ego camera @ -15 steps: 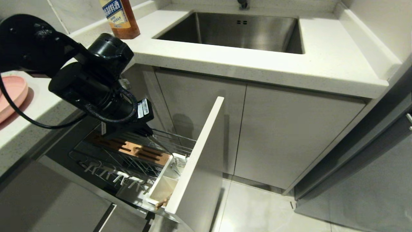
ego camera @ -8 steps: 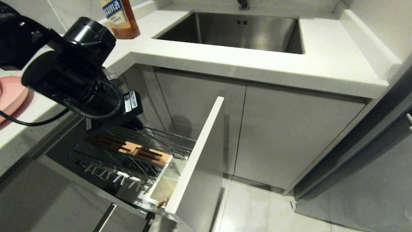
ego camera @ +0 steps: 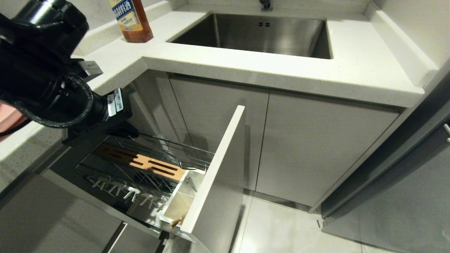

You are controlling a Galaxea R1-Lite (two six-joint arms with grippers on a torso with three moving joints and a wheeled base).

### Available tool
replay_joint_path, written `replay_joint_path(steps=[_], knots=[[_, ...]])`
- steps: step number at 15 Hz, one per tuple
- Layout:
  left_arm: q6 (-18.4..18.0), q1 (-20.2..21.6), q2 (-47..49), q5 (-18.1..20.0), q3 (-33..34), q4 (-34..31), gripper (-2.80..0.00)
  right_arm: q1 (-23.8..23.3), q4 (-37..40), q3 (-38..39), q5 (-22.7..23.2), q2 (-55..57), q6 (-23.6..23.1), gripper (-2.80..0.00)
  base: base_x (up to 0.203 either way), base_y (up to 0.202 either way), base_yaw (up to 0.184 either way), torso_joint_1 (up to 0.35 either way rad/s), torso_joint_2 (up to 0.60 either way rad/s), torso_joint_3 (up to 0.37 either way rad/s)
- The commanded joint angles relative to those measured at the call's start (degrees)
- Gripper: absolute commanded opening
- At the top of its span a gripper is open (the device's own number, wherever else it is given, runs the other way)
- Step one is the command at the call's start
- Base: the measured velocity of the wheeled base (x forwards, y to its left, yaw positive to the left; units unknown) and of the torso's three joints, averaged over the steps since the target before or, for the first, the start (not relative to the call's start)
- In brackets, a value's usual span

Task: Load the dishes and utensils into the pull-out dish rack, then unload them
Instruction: Take the fork out of the cupboard

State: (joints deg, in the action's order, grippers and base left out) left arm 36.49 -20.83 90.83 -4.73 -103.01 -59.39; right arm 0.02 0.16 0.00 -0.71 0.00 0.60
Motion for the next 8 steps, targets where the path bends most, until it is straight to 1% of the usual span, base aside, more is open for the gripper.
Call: replay_joint_path(steps=[1, 3, 8], knots=[[0.24, -0.05, -3.70, -0.10, 0.38, -0.28, -2.80, -0.02, 0.02, 0.11, 0.00, 0.00, 0.00, -2.80, 0.000, 0.000, 0.000, 0.000, 0.00, 0.000], [0.19, -0.11, -7.71, -1.04, 1.03, -0.21, -2.80, 0.06, 0.02, 0.09, 0.00, 0.00, 0.01, -2.80, 0.000, 0.000, 0.000, 0.000, 0.00, 0.000], [-0.46, -0.19, -18.71, -6.62, 2.10, 0.04, -2.80, 0.05, 0.02, 0.13, 0.00, 0.00, -0.02, -2.80, 0.000, 0.000, 0.000, 0.000, 0.00, 0.000]])
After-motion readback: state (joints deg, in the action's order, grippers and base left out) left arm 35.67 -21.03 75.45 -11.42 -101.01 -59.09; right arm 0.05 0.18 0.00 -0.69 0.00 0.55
